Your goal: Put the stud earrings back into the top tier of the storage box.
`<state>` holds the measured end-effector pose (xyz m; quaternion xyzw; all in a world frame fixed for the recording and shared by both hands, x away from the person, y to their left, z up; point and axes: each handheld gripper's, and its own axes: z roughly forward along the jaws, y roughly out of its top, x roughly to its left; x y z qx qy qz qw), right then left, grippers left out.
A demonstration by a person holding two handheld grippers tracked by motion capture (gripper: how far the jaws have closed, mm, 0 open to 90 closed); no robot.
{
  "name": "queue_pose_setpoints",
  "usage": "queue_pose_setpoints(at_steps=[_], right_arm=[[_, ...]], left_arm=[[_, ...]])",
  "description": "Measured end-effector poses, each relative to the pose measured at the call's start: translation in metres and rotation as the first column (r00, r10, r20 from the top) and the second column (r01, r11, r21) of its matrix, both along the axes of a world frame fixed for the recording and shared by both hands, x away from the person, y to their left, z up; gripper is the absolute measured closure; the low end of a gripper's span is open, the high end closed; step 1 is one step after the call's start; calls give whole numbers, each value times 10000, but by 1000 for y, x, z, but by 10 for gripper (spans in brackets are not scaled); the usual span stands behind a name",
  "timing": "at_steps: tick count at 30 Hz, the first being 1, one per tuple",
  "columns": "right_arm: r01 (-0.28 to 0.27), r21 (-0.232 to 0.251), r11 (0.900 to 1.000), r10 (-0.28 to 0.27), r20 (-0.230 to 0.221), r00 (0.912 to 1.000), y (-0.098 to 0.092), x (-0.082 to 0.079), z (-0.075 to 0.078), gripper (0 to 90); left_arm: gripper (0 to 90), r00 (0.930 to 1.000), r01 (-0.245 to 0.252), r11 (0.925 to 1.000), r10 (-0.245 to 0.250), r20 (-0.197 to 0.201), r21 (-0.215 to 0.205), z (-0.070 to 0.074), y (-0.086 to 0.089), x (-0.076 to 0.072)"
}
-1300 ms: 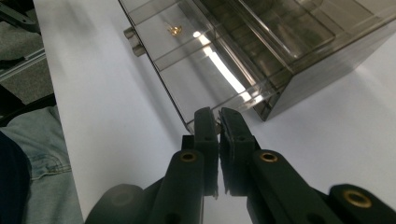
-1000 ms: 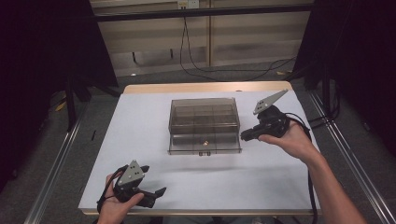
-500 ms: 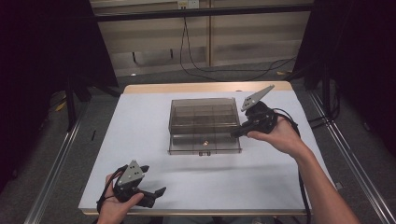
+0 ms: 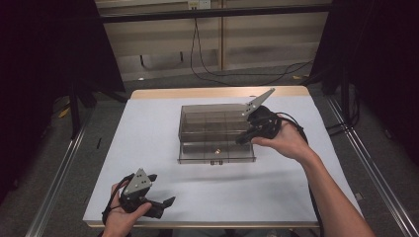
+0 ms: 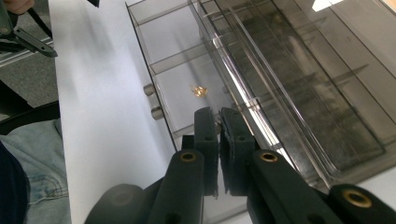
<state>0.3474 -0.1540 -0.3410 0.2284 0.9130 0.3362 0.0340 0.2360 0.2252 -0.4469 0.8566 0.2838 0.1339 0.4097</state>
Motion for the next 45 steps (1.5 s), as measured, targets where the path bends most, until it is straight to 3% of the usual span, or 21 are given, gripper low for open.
queue_pose_setpoints(at_steps=[15, 25, 31, 45], right_arm=[[-472, -937, 9945, 434, -422, 9982, 31, 6, -13, 865], [-672, -1717, 9829, 553, -730, 9958, 52, 12, -22, 865], [-875, -2273, 9699, 701, -833, 9941, 64, 14, -27, 865], [-1207, -2885, 9498, 948, -1021, 9902, 82, 20, -36, 864]], left_arm=[[56, 10000, 22, 10000, -22, 14, 68, 0, -2, 0], [56, 10000, 41, 10000, -41, -10, -31, 0, -1, 0], [56, 10000, 56, 10000, -56, 46, -1, 0, -1, 0], [57, 9999, 123, 9999, -124, 61, 83, 0, -2, 0]])
